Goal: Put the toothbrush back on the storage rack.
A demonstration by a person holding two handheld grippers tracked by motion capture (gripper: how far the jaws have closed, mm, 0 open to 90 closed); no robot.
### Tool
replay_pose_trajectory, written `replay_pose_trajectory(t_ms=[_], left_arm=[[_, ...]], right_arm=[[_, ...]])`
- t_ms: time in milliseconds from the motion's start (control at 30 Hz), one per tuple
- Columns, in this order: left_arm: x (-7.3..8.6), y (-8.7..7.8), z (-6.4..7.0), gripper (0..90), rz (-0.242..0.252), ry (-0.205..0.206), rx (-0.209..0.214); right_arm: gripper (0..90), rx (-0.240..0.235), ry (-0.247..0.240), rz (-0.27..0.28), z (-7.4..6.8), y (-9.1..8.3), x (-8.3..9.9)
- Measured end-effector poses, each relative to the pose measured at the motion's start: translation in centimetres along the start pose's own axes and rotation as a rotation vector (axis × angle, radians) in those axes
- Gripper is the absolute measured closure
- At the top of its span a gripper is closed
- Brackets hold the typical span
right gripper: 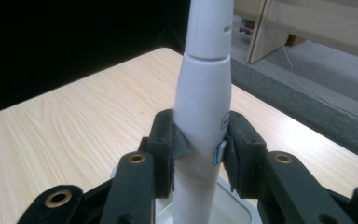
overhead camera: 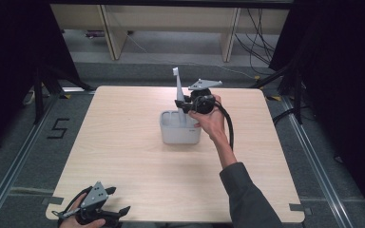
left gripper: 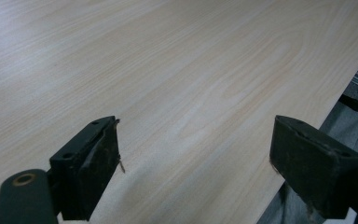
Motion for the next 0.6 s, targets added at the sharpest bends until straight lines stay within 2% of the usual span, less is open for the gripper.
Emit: replay_pose_trajectory(t_ms=[133,167,333,400,433,467,500,533,600], left_arm=[[-0.1,0.0,0.0,15.1,0.006,-0.005,-0.004],[-0.1,0.0,0.0,15.1,0.007,-0.007,-0.004],[0.0,0.0,0.0,15.1,0.005,0.000,-0.005],[0.0,0.0,0.0,15.1,0.004,0.000,-0.006],[0.0,0.0,-0.1,15.1,-0.003,0.009,-0.010],[-0.1,0.0,-0.1,15.1,0.006,-0.001,-0.006],[-0.1,0.0,-0.1,15.1,0.006,-0.001,-0.006],[-0.1,0.0,0.0,15.1,0.006,-0.001,-0.005],[0.0,0.0,0.0,15.1,0.005,0.000,-0.005]], right_arm=[[66.8,0.012,-0.008,-0.020,0.1,0.5,0.5],[66.8,0.017,0.019,-0.008,0.0,0.7,0.5],[66.8,0.016,0.008,-0.034,0.1,1.1,1.4],[66.8,0.008,0.020,-0.039,0.0,1.4,1.8],[66.8,0.019,0.001,-0.049,0.2,1.5,2.0],[66.8,0.013,-0.005,-0.046,0.1,1.8,2.2],[66.8,0.013,-0.005,-0.046,0.1,1.8,2.2],[66.8,0.015,0.017,-0.054,0.0,1.8,2.4],[66.8,0.018,0.010,-0.057,0.1,2.0,2.6]])
Point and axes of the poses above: each handheld gripper's, and its own axes: y roughly forward along the jaws, x roughly out of its underside, z roughly to its right, the point moved 10 cm from there along y, roughly forward along the jaws, and after that the axes turned 2 degrees about -x, right-handed, at the moved point
